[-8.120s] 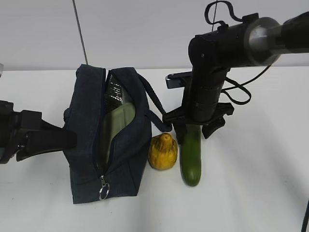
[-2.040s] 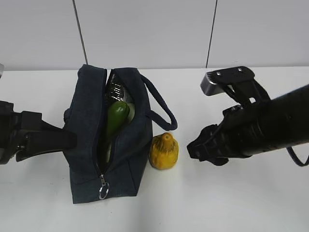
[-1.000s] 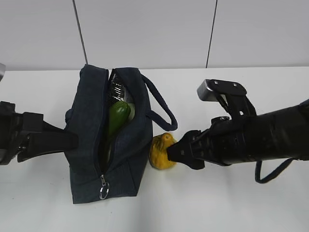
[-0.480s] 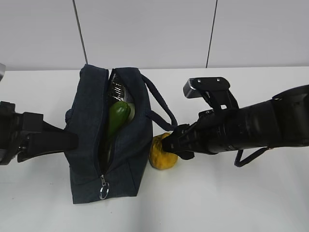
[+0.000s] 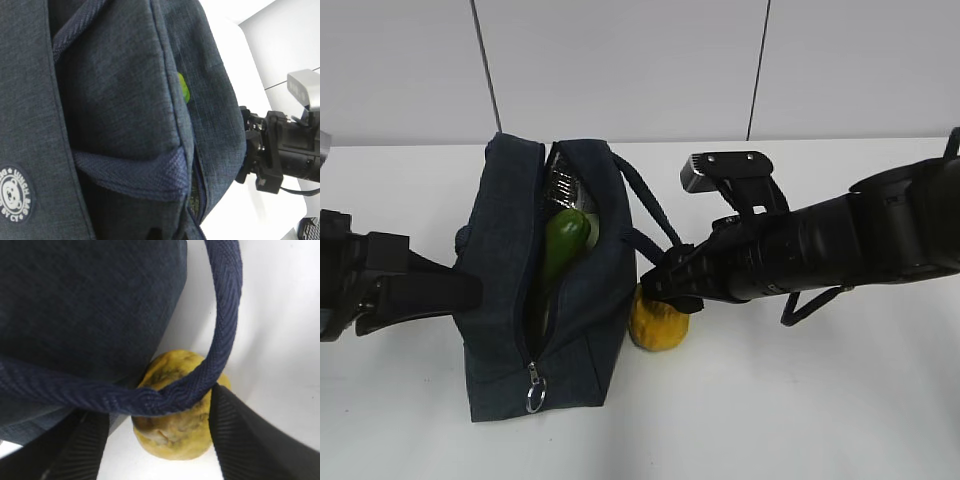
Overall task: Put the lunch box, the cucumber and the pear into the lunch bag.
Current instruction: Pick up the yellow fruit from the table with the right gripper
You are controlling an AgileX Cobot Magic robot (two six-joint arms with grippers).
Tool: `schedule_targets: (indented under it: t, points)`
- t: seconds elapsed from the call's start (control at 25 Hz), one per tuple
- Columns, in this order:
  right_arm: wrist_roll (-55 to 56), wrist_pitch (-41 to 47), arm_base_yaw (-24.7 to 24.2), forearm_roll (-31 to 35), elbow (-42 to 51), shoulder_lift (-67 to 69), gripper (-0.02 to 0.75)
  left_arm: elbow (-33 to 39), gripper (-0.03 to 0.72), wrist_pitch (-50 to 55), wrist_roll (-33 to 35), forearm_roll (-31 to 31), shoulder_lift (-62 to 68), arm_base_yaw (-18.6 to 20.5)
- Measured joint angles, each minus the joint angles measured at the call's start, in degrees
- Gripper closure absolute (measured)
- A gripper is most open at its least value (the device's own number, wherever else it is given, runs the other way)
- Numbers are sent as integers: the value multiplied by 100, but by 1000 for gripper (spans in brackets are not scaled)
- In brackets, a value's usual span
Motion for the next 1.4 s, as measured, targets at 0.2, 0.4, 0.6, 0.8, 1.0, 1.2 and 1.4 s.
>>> schedule_targets:
  t: [0.2,0.4,0.6,0.8,1.0,1.2,1.4]
  points:
    - [0,0,0,0,-29,185,246,0,703,0,0,0,0,0]
    - [0,0,0,0,-33,307,246,0,703,0,0,0,0,0]
    - [0,0,0,0,-33,415,252,0,703,0,0,0,0,0]
    - [0,-33,0,0,-43,414,322,0,703,0,0,0,0,0]
    - [-2,-67,0,0,-59,414,396,0,703,0,0,0,0,0]
    - [-12,-79,0,8,-68,414,449,0,703,0,0,0,0,0]
    - [-12,-88,0,-12,-68,414,458,0,703,0,0,0,0,0]
